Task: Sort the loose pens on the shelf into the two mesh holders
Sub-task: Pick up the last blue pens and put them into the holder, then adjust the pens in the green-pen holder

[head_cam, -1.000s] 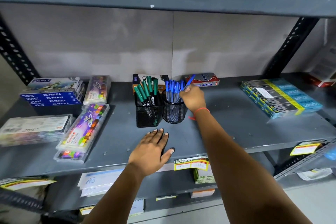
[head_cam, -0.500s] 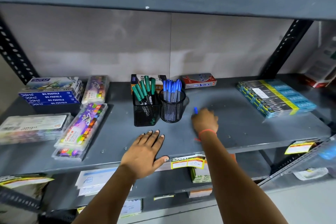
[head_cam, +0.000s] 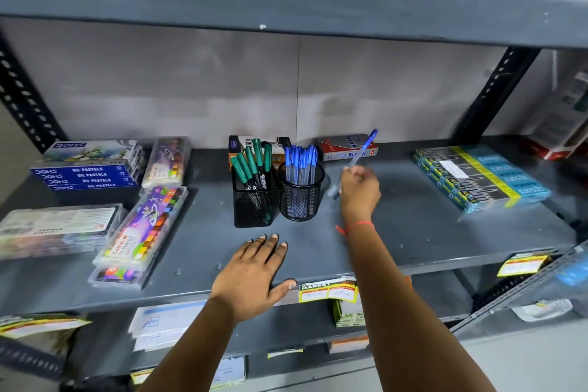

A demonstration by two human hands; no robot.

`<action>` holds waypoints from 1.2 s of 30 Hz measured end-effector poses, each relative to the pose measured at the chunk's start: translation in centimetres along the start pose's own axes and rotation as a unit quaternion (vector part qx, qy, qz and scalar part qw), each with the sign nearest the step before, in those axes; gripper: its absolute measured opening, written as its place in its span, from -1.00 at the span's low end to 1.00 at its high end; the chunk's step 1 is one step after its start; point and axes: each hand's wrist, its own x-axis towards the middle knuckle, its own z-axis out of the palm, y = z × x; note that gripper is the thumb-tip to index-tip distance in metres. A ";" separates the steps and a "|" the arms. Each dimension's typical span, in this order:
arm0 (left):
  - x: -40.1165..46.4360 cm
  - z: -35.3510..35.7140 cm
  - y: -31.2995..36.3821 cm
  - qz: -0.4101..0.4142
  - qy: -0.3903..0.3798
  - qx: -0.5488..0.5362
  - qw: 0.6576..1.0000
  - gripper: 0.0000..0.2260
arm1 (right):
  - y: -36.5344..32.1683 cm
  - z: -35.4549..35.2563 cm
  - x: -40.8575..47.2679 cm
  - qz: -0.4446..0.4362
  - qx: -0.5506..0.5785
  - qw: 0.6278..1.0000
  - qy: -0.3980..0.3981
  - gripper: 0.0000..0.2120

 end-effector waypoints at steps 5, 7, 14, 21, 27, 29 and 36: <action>0.0 -0.2 0.0 0.001 0.002 -0.010 1.000 -0.34 | -1.9 2.3 0.2 -0.110 -0.052 0.991 -0.048 -0.91; 0.0 0.0 0.0 0.001 0.008 -0.021 1.000 -0.31 | -1.7 2.9 0.5 -0.110 -0.092 0.987 -0.067 -0.91; 0.1 0.2 -0.1 -0.004 0.002 -0.021 1.000 -0.32 | -0.5 4.7 1.1 -0.057 -0.184 0.978 -0.080 -0.94; 0.0 0.3 -0.1 0.013 0.009 -0.022 1.000 -0.31 | -0.5 4.5 0.2 -0.029 -0.188 0.978 -0.084 -0.79; 0.0 -0.1 0.1 0.038 0.021 -0.038 0.998 -0.13 | -2.6 6.3 -2.6 -0.212 -0.238 0.946 -0.065 -0.70; -0.1 -0.2 0.1 0.033 0.019 -0.036 0.999 -0.17 | -3.2 7.8 -3.3 -0.282 -0.251 0.914 -0.146 -0.68; 0.0 0.0 0.0 0.035 0.000 -0.027 0.999 -0.27 | -4.0 11.6 -2.0 -0.306 -0.407 0.799 -0.319 -0.33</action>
